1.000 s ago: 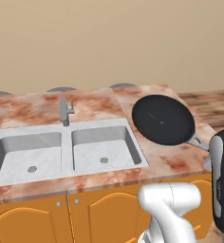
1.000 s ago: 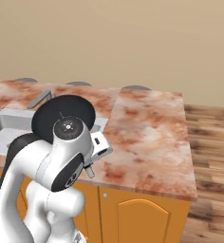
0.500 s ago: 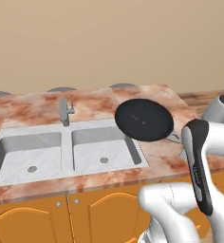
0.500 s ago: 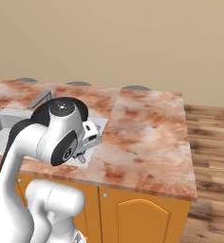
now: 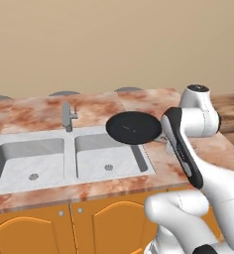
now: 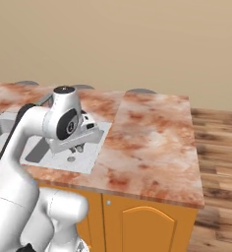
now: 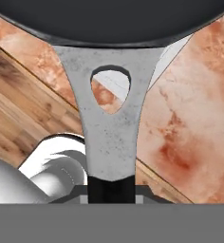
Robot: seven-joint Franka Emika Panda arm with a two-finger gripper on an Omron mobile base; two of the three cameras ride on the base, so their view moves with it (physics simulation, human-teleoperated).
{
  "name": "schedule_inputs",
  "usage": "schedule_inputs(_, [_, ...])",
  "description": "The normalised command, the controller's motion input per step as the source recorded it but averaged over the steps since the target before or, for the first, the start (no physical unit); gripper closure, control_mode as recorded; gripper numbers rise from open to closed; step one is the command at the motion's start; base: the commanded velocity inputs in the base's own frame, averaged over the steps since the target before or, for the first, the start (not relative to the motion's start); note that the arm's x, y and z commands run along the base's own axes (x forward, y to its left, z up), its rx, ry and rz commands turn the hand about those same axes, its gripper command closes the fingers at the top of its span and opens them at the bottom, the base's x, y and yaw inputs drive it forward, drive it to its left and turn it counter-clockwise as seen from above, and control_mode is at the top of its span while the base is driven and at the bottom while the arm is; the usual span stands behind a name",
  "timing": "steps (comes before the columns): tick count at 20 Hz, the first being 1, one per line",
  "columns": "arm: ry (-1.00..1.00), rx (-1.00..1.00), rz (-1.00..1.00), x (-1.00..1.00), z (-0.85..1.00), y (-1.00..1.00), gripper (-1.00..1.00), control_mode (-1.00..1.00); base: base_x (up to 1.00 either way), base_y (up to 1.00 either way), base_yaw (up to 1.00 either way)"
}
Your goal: Move the pot and pan from the stove into the sink.
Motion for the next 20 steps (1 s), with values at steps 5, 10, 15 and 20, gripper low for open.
schedule_inputs(5, [0.26,-0.07,0.0,0.48,-0.08,0.16,1.0,-1.0,0.0,0.0,0.0])
schedule_inputs(10, [0.23,-0.1,0.0,0.42,-0.23,0.08,1.0,-1.0,0.0,0.0,0.0])
schedule_inputs(15, [0.19,-0.11,0.0,0.35,-0.31,0.15,1.0,-1.0,0.0,0.0,0.0])
schedule_inputs(20, [0.16,-0.1,0.0,0.46,-0.26,0.17,1.0,-1.0,0.0,0.0,0.0])
